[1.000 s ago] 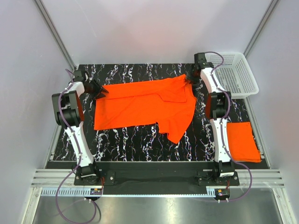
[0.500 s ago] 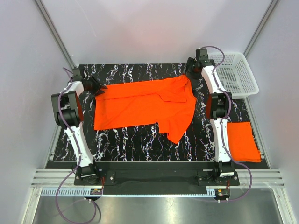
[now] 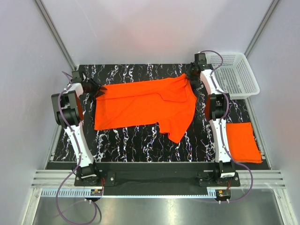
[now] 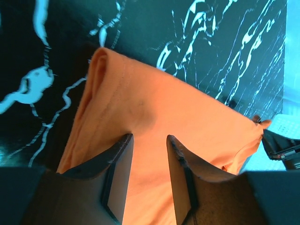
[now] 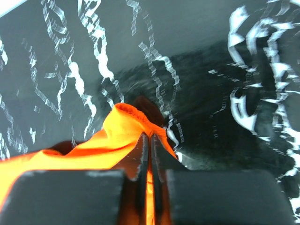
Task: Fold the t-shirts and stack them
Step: Fold the tshirt
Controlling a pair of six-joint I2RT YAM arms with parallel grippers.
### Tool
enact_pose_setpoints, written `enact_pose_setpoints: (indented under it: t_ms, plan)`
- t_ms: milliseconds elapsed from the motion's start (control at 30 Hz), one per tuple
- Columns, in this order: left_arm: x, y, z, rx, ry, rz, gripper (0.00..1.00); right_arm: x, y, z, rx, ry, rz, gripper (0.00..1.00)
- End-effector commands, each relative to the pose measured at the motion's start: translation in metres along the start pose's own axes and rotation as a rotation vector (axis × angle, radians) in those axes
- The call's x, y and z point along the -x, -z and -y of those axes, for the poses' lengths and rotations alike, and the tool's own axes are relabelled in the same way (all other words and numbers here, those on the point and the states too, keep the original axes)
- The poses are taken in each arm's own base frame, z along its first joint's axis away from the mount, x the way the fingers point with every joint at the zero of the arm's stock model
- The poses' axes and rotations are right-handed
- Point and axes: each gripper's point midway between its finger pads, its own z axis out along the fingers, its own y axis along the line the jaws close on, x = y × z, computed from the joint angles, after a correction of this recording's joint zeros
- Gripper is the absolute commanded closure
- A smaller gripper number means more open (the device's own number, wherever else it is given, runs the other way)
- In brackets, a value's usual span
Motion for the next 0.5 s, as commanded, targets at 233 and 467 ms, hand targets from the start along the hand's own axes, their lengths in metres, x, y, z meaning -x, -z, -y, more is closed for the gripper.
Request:
enact_pose_setpoints:
  t_ms: [233, 467]
  plan:
    - [0.025, -0.001, -0.019, 0.035, 0.039, 0.050, 0.60, 0.023, 0.008, 0.020, -0.180, -0.086, 0.123, 0.93]
    - [0.037, 0.045, 0.031, 0.005, -0.100, 0.123, 0.55, 0.055, 0.054, -0.016, -0.081, -0.075, 0.159, 0.47]
